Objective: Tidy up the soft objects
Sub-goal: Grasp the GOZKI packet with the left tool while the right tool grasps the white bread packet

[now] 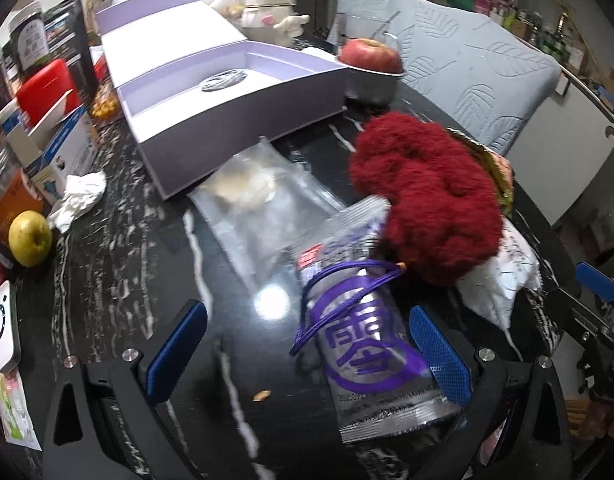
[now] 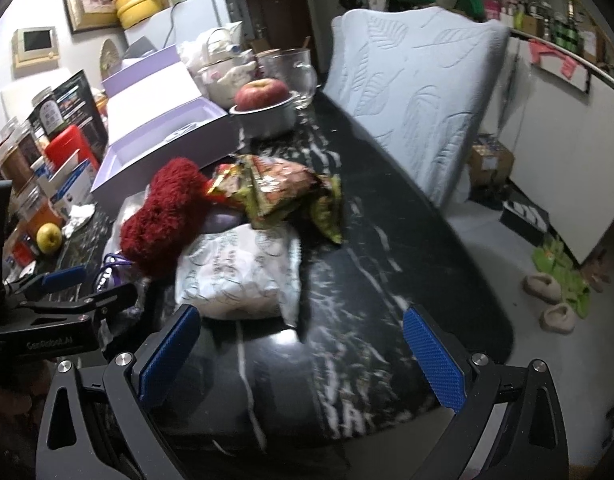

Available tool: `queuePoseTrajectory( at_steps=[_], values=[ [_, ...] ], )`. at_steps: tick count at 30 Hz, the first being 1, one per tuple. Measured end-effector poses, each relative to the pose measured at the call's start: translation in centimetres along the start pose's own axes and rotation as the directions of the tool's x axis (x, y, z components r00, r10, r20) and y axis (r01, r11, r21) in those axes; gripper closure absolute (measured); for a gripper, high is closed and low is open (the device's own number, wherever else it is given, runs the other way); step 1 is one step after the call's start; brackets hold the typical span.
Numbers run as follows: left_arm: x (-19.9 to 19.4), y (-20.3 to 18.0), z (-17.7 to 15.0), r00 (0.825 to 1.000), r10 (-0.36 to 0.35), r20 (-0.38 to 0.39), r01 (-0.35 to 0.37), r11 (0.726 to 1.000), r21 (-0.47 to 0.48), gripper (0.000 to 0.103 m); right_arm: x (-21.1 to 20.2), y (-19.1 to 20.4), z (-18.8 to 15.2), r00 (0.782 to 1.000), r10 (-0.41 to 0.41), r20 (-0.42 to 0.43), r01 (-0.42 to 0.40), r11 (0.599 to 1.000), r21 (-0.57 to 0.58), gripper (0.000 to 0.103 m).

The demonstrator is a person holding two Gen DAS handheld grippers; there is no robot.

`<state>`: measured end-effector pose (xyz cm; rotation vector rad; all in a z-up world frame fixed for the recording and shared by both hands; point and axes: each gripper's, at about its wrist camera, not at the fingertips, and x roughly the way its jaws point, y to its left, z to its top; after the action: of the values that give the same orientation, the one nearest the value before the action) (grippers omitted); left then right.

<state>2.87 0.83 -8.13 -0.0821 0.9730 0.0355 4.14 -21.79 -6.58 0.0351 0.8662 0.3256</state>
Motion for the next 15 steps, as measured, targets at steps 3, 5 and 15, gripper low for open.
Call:
queuePoseTrajectory(
  at_steps=[3,5,15],
  values=[
    [0.1,1.0,-0.2,1.0,-0.008,0.001,0.008,1.0,-0.022,0.0,1.1,0.8,0.4,0.999,0.043,-0.017,-0.043,0.999,-0.008,0.0],
    [0.2,1.6,-0.3,1.0,-0.011,0.005,0.012,0.999,-0.034,0.0,2.0,1.3,0.6,0.998,0.049,-0.035,-0.05,0.999,-0.015,0.0],
    [0.6,4.6,0.4,0.999,0.031,0.022,-0.028,0.995,-0.096,0.0,5.1,3.4,1.8,0.997,0.051,-0.064,-0.057,0.993,-0.102,0.0]
  ],
)
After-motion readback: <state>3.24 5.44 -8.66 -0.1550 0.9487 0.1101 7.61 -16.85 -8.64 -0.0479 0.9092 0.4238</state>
